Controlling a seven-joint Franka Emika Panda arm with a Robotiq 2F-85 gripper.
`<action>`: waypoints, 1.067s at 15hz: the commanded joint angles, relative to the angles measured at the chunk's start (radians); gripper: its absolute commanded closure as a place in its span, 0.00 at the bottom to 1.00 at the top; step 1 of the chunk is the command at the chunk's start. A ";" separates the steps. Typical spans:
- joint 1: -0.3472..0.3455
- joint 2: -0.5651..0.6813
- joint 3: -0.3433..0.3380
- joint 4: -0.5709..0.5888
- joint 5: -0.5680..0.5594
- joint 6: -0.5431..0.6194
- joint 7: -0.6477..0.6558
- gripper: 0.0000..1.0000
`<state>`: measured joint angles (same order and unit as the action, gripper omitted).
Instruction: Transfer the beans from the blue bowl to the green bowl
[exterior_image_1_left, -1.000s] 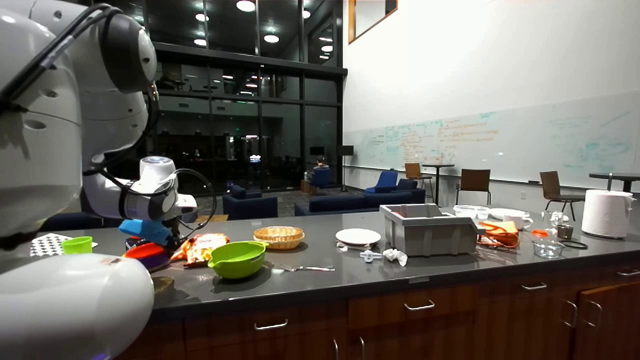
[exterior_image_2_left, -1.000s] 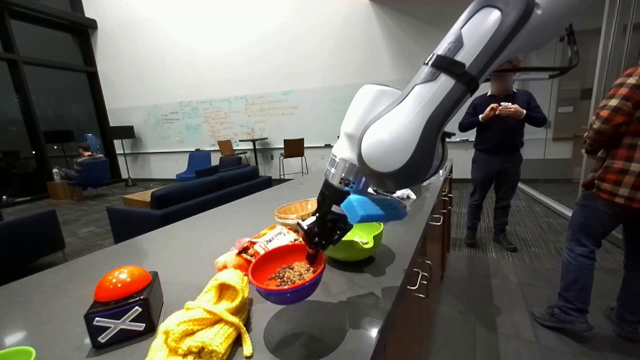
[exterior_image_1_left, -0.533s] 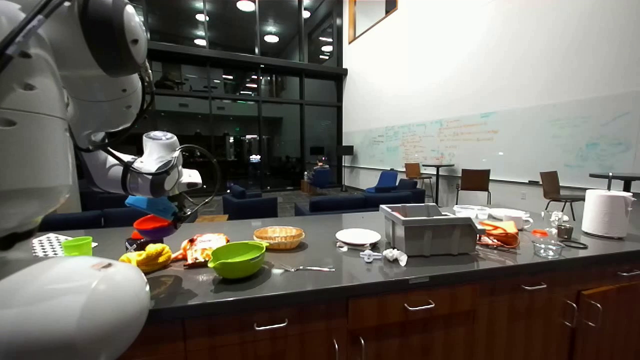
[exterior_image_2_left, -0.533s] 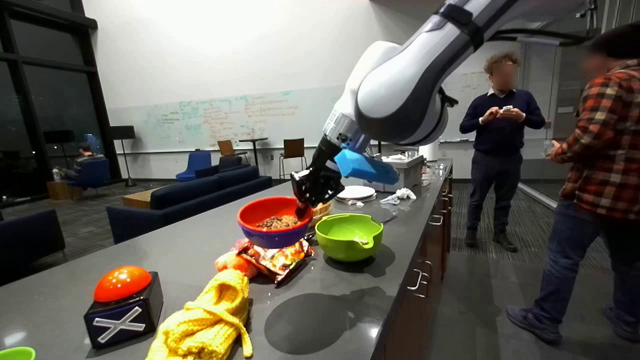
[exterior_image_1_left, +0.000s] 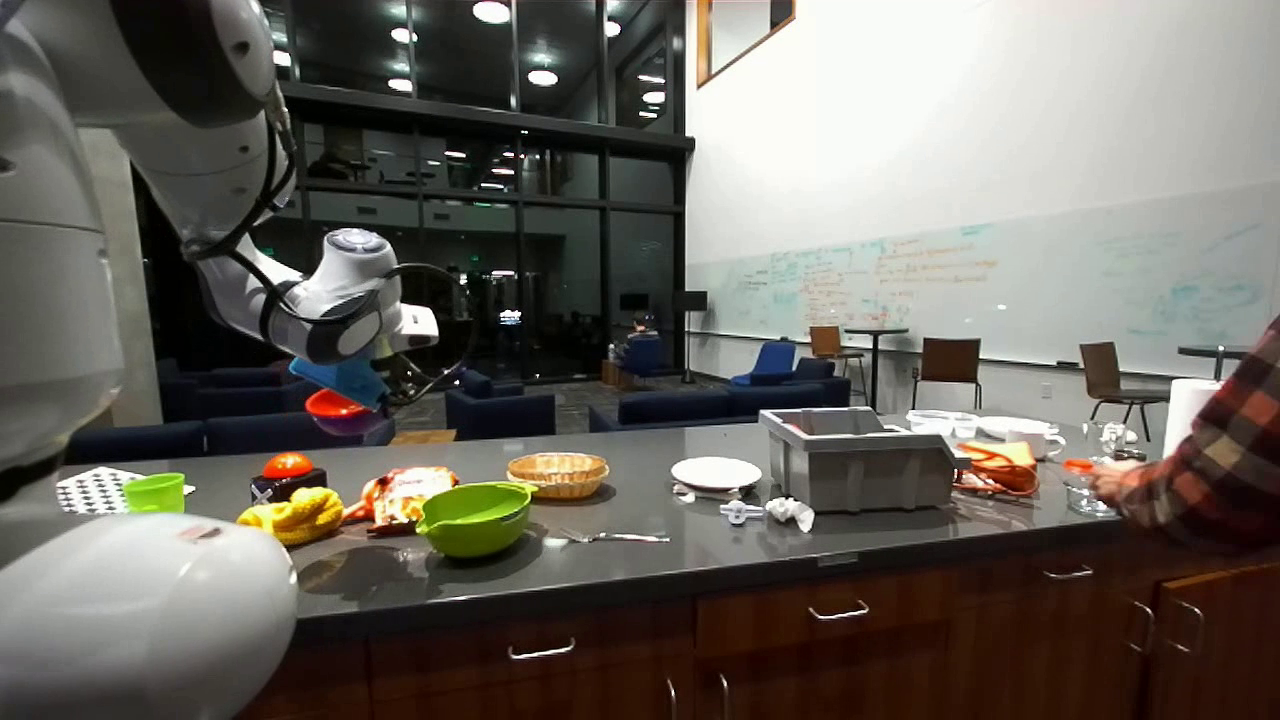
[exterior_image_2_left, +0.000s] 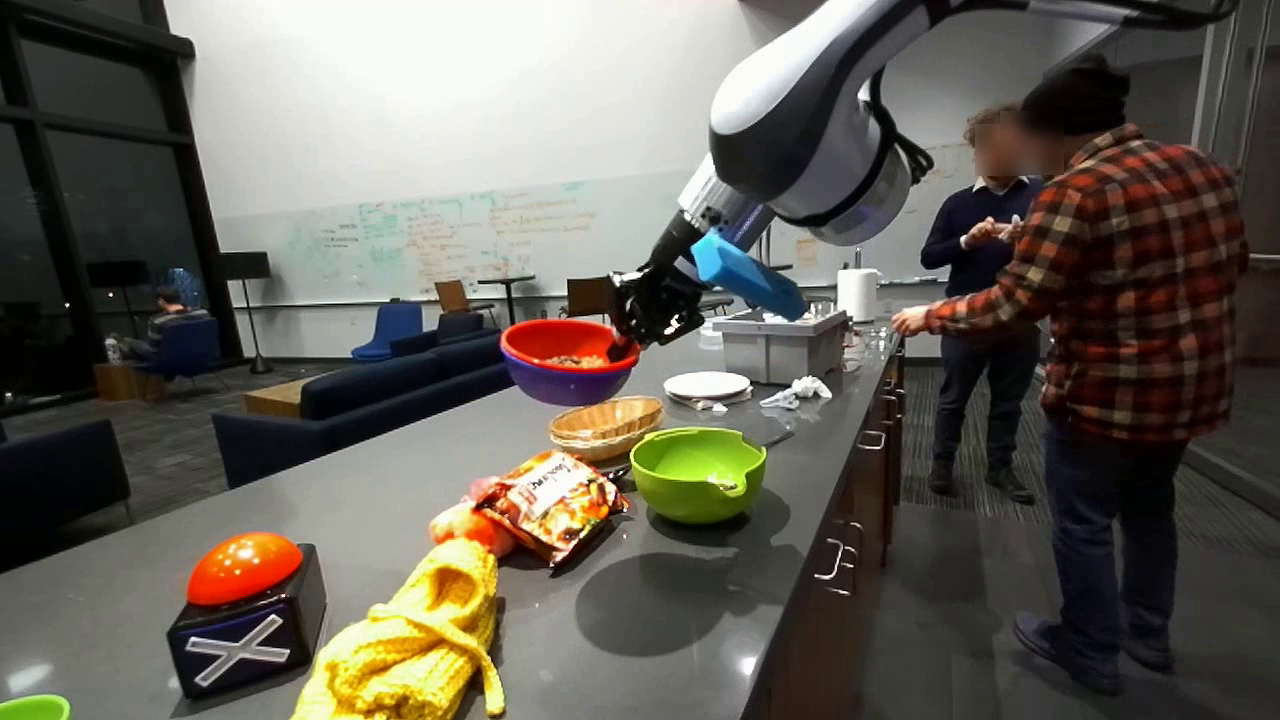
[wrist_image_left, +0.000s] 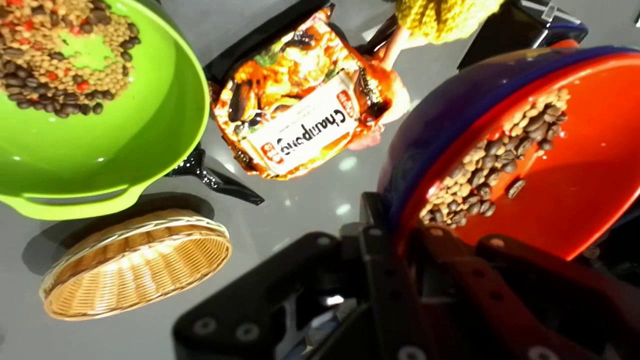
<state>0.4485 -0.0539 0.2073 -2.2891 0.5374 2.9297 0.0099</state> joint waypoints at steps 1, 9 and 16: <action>-0.017 -0.048 -0.044 -0.010 0.070 -0.036 -0.090 0.98; -0.096 -0.029 -0.140 -0.036 0.009 -0.009 -0.141 0.98; -0.056 0.025 -0.158 -0.027 0.291 0.173 -0.498 0.98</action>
<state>0.3623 -0.0489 0.0505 -2.3227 0.7057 3.0168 -0.3375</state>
